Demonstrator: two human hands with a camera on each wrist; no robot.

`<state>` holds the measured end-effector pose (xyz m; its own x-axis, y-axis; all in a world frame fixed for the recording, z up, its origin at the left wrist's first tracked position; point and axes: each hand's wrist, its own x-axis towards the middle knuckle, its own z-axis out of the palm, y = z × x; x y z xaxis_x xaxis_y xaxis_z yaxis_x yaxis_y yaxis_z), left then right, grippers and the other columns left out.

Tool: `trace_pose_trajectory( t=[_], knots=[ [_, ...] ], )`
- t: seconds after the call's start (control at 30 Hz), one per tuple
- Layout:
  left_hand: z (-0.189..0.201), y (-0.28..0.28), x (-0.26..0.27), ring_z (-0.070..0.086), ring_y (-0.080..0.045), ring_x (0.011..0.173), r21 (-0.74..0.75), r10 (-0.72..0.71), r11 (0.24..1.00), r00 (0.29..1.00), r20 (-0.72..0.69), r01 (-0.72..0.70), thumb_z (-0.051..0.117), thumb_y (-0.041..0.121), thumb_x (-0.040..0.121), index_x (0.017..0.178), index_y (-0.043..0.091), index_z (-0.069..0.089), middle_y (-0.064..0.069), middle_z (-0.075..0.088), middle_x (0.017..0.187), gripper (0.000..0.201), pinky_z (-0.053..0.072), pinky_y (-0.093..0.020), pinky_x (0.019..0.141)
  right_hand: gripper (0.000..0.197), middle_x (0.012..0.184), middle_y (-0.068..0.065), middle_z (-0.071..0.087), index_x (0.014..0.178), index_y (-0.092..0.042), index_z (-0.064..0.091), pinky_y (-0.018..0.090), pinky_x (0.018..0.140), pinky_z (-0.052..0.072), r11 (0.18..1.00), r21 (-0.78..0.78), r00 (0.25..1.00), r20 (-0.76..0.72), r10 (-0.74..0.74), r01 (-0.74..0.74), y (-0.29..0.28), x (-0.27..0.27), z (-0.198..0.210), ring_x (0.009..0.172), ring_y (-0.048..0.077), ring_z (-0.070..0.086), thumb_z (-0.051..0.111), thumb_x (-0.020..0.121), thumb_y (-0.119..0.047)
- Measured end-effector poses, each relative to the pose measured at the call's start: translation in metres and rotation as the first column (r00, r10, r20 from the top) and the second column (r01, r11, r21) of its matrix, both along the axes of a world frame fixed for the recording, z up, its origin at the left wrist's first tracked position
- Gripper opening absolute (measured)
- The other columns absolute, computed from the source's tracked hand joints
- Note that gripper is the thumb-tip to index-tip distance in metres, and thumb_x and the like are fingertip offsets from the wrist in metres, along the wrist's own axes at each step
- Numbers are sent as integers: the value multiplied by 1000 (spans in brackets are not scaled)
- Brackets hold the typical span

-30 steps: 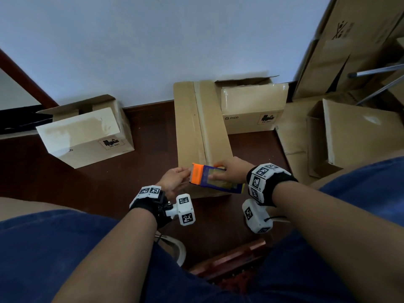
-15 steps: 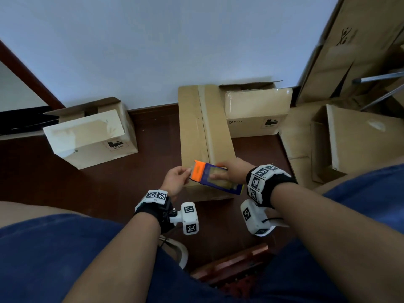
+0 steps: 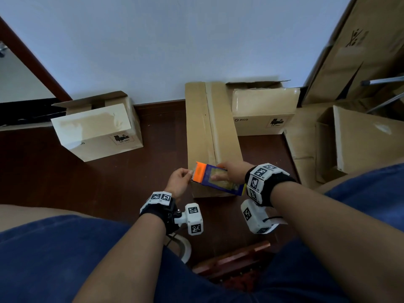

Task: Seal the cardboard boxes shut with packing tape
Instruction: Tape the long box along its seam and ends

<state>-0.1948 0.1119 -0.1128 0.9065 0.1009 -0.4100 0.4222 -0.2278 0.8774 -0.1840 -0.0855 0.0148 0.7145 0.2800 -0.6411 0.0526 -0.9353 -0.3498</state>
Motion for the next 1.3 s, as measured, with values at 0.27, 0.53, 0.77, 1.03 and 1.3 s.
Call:
trace_pose_trajectory(
  t=[0.27,0.53,0.77,1.03,1.3],
  knots=[
    [1,38,4,56,-19,84,108,144,984,990,3,-143,53,23,98,94,12,62,-5,63,87,15,41,-31,78,54,110,10,65,114,-15,64,30,76,42,985,-147,996,-36,83,-87,-30,5,10,100,27,60,52,88,-61],
    [1,32,-9,61,-13,91,38,27,999,999,-41,-25,68,22,89,96,11,68,0,69,94,12,46,-25,84,61,105,8,64,116,-9,62,32,72,46,944,-316,996,-11,93,-92,-39,6,1,91,25,62,53,87,-62],
    [-9,21,-21,57,-13,80,115,60,992,997,-46,-55,74,12,83,84,17,65,3,62,80,11,41,-22,67,50,76,1,48,105,-9,56,25,49,36,913,-397,995,-9,97,-92,-29,-2,-2,61,15,47,57,88,-56],
    [-15,20,-24,56,-11,75,126,119,985,993,-27,-114,71,8,83,87,15,65,2,62,79,10,43,-21,67,37,72,2,53,88,-13,58,25,48,38,924,-377,997,14,79,-68,-16,-6,-14,57,17,49,58,88,-49],
    [-23,22,-20,57,-15,80,136,151,980,988,-45,-143,70,6,83,90,13,65,-1,64,84,12,44,-25,70,32,66,-1,48,77,-16,51,23,47,36,916,-393,994,41,99,-76,-7,-4,-15,52,16,45,55,90,-45]
  ],
)
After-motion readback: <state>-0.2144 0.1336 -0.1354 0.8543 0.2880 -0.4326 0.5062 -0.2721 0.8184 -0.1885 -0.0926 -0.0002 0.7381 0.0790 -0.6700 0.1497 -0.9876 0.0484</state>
